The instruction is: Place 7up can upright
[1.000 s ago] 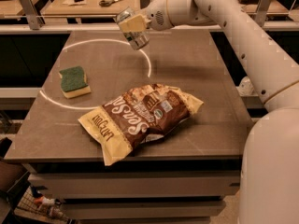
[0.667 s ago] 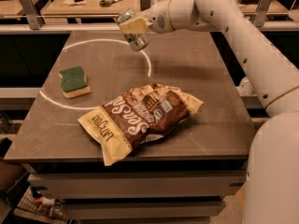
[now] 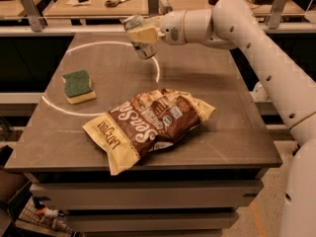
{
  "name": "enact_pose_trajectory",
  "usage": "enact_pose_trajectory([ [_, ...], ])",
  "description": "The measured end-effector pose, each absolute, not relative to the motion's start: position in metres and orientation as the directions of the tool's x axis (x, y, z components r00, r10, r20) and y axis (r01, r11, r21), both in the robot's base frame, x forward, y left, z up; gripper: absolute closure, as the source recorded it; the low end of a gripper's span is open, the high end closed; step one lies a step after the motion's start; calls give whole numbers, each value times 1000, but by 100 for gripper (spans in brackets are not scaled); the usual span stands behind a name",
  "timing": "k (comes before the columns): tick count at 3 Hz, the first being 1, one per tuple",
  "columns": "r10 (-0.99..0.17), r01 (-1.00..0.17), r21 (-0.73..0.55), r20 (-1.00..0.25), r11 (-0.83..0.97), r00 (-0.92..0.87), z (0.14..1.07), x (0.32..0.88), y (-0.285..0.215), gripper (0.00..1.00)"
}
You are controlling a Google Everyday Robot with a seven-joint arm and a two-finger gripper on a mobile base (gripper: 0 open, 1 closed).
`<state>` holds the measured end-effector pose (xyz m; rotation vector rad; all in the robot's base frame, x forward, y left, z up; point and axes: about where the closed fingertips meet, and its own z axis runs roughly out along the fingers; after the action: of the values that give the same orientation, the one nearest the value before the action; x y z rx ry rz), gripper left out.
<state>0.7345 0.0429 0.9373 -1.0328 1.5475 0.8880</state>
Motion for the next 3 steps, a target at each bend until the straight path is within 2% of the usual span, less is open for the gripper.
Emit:
enact_pose_trajectory([
  [3, -114, -939, 42, -990, 342, -85, 933, 719, 37, 100],
])
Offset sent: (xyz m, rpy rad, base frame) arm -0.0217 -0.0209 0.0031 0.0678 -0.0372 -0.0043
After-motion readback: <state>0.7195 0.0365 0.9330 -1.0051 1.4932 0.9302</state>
